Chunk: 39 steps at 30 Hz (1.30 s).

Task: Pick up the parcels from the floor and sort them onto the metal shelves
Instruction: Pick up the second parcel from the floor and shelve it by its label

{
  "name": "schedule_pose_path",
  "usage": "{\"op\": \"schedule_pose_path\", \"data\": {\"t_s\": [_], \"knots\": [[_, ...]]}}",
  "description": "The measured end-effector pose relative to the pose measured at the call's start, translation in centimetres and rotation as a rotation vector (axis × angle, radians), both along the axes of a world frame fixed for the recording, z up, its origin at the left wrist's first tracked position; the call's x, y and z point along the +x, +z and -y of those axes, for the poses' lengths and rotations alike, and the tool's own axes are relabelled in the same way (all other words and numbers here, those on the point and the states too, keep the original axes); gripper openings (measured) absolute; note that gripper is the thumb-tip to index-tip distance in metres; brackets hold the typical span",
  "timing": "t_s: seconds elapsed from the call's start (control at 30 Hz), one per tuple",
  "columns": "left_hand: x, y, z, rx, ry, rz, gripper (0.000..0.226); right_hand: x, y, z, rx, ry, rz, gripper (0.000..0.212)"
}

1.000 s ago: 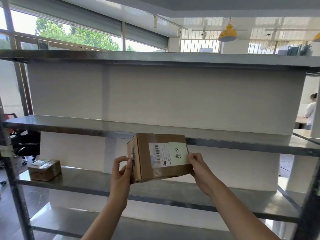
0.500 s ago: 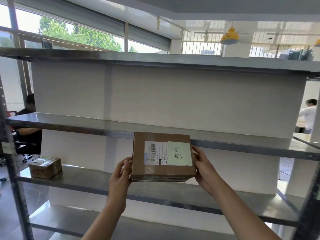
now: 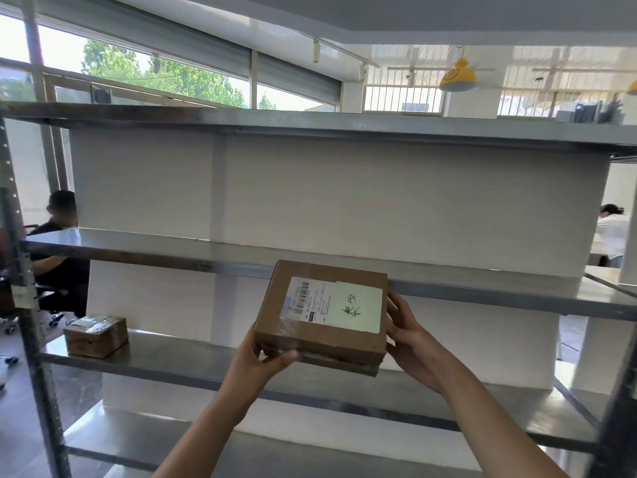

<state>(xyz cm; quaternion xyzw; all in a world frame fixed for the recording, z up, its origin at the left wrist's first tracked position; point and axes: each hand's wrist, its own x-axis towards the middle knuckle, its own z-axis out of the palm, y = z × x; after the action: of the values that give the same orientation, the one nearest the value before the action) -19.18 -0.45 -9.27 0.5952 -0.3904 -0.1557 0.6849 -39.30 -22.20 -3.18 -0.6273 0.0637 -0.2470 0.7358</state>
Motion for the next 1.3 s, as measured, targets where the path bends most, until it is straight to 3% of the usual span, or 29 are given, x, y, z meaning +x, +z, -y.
{"op": "schedule_pose_path", "data": {"t_s": [0.2, 0.33, 0.53, 0.7, 1.0, 1.2, 1.3], "knots": [[0.1, 0.8, 0.4, -0.17, 0.066, -0.07, 0.057, -0.3, 1.4, 0.1, -0.055, -0.007, 0.073, 0.077], [-0.9, 2.2, 1.0, -0.303, 0.191, -0.195, 0.061, 0.3, 1.6, -0.3, 0.011, -0.069, 0.128, 0.031], [-2.3, 4.4, 2.0, -0.323, 0.204, -0.125, 0.025, 0.9, 1.9, -1.3, 0.069, -0.081, 0.187, 0.046], [-2.9, 5.6, 2.2, -0.243, 0.147, -0.076, 0.048, 1.2, 3.5, -2.6, 0.048, -0.052, 0.18, 0.044], [-2.4, 5.3, 2.0, -0.223, 0.079, -0.093, 0.047, 0.9, 2.5, -2.7, -0.051, -0.069, 0.039, 0.035], [-3.0, 4.8, 2.3, -0.282, 0.136, -0.219, 0.047, 1.0, 2.7, -3.7, -0.127, -0.129, 0.013, 0.032], [-3.2, 4.8, 2.4, -0.314, 0.158, -0.302, 0.044, 0.9, 2.9, -4.0, -0.145, -0.116, 0.035, 0.041]]}}
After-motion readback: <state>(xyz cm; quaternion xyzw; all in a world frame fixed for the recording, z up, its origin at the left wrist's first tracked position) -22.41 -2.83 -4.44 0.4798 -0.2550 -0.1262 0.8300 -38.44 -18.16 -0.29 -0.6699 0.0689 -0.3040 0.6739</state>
